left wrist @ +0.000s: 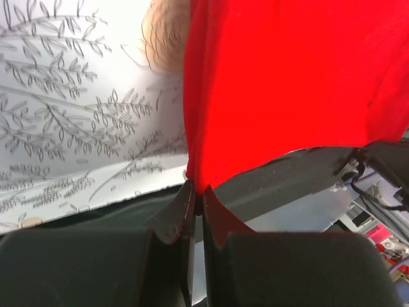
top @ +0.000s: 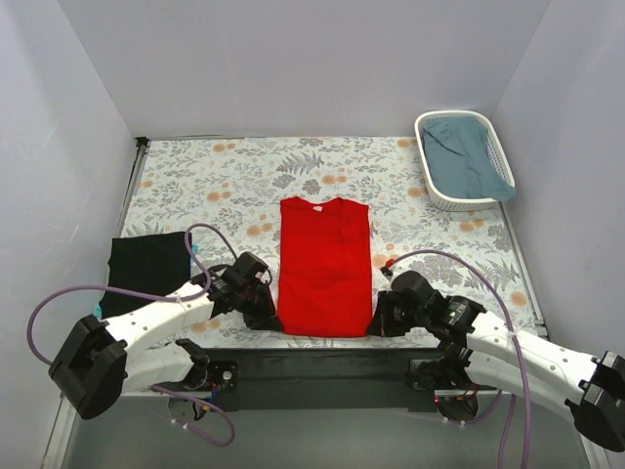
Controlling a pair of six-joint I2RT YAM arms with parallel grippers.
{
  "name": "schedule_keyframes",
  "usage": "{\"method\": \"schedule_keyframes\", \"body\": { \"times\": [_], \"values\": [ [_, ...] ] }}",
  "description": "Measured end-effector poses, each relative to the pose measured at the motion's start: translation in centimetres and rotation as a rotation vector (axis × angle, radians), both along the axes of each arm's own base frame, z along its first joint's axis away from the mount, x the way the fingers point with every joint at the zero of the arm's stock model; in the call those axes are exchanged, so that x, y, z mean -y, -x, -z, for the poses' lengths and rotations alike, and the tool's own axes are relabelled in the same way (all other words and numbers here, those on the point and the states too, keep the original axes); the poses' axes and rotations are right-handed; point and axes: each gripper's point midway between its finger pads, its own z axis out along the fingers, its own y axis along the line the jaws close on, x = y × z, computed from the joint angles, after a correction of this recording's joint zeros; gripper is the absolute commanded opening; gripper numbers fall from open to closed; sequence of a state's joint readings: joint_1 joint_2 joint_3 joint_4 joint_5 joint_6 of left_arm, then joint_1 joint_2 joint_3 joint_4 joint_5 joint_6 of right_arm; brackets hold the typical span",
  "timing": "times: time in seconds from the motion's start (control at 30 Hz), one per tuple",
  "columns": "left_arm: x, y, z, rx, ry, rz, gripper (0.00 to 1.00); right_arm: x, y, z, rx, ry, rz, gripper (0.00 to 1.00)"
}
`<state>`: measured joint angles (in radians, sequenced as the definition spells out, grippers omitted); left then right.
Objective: Fold and stack the t-shirts
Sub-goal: Fold the tshirt
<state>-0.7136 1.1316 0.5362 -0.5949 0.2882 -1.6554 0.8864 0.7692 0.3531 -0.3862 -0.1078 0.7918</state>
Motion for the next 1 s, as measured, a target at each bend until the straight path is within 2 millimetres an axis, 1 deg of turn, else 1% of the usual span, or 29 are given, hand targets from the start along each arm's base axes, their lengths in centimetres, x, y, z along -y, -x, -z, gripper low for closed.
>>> {"method": "schedule_keyframes", "body": {
  "times": [0.1, 0.17, 0.23, 0.33, 0.4, 0.43, 0.53, 0.7, 0.87, 1.0],
  "values": [
    [-0.4, 0.3, -0.5, 0.014, -0.008, -0.001, 0.0, 0.2, 0.3, -0.9, 0.01, 0.016, -0.019, 0.01],
    [-0.6, 0.1, -1.0, 0.027, -0.023, -0.006, 0.0, 0.2, -0.2, -1.8, 0.034, 0.024, -0.012, 0.01],
    [-0.5, -0.6, -1.9, 0.046, -0.037, -0.011, 0.0, 0.1, -0.8, -2.9, 0.062, 0.028, -0.008, 0.01],
    [0.3, -2.6, -4.1, 0.104, -0.043, -0.009, 0.0, -0.2, -2.1, -5.2, 0.119, 0.032, 0.009, 0.01],
    [1.1, -4.3, -6.0, 0.154, -0.029, -0.009, 0.0, -0.5, -3.1, -6.6, 0.154, 0.039, 0.021, 0.01],
    [1.5, -5.2, -6.9, 0.177, -0.021, -0.011, 0.0, -0.6, -3.5, -7.2, 0.169, 0.045, 0.025, 0.01],
    [2.1, -7.3, -8.7, 0.228, -0.006, -0.018, 0.0, -0.7, -5.0, -8.4, 0.2, 0.066, 0.042, 0.01],
    [2.3, -10.2, -9.8, 0.251, -0.011, -0.036, 0.0, -0.4, -8.0, -9.4, 0.225, 0.122, 0.077, 0.01],
    [2.3, -13.5, -10.8, 0.271, -0.003, -0.07, 0.0, -0.5, -11.4, -11.4, 0.267, 0.149, 0.099, 0.01],
    [2.2, -16.3, -12.0, 0.295, 0.023, -0.111, 0.0, -0.5, -13.9, -12.5, 0.286, 0.152, 0.117, 0.01]
  ]
}}
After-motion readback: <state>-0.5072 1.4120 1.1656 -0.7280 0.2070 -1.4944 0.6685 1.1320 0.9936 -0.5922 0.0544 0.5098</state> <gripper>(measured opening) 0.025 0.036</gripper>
